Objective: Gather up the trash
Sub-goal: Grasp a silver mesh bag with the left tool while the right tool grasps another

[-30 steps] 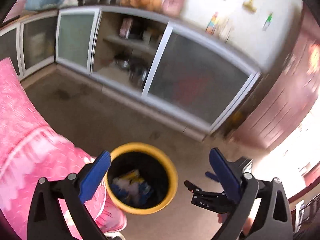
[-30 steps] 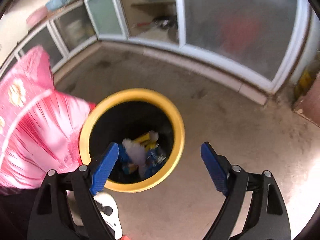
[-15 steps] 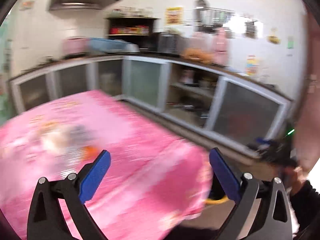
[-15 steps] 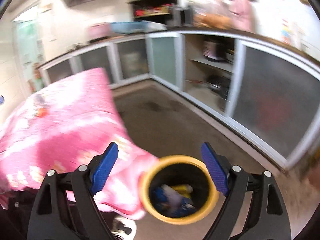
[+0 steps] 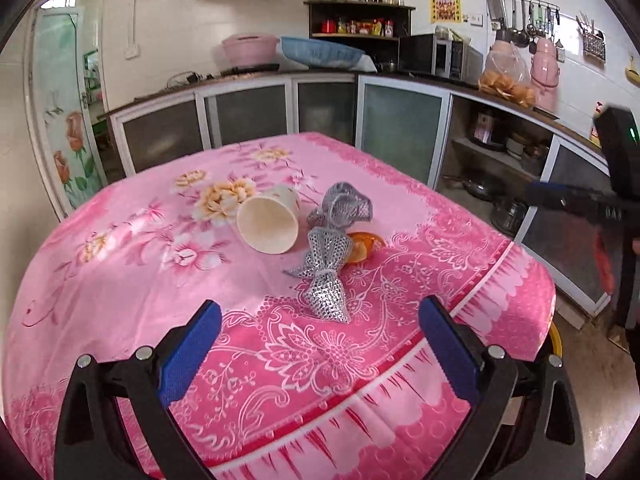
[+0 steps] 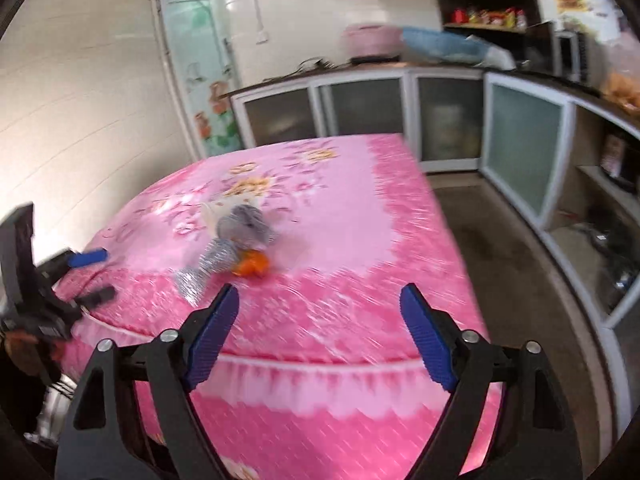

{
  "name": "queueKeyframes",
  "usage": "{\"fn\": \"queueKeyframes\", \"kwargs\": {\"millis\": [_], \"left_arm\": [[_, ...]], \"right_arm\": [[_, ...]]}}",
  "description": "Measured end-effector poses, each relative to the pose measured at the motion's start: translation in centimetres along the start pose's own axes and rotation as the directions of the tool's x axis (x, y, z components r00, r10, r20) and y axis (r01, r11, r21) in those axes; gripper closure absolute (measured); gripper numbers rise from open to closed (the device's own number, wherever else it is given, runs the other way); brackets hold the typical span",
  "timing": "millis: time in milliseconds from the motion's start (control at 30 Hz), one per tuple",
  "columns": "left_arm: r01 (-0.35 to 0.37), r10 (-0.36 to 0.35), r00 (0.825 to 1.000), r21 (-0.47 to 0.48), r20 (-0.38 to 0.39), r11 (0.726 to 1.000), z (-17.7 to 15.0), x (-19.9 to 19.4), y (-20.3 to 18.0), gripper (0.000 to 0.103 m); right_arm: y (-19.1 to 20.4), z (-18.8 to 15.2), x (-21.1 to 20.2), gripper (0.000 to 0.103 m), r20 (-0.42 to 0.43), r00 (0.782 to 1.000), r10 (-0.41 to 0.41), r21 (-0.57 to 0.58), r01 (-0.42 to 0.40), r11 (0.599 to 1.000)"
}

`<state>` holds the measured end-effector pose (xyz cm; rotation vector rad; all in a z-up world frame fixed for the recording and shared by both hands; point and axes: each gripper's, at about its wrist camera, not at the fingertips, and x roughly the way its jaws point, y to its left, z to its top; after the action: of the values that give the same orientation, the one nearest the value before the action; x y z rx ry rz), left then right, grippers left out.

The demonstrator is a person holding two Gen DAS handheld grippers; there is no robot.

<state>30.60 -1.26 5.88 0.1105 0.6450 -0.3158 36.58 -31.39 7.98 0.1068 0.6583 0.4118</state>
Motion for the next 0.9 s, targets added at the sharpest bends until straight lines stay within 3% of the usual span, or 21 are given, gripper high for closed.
{"fn": "queueKeyframes", "kwargs": {"millis": [300,567,900], "left_arm": [[0.074,-0.078,0.993,-0.047,-0.089,0.996,1.0,6.1,1.1,0.008],[0.071,-0.083,0.982,-0.077,-0.167,0.994,1.3,9.6,1.4,0.008],[0.061,-0.090,0.965,-0.123,-0.247,0.990,1.3,12.7,2.1,0.008]], "right_arm": [[1.3,2.1,4.3,0.025,-0.049,0.998,0.032,-0.018,-0.033,0.999],[1.8,3.7,7.7,0.028,-0.101,0.992,0.073,-0.031,-0.077,0.997],[3.1,5.9,13.5,0.038,-0.233,0.952,0.197,-0.008,-0.204,0.979]]}}
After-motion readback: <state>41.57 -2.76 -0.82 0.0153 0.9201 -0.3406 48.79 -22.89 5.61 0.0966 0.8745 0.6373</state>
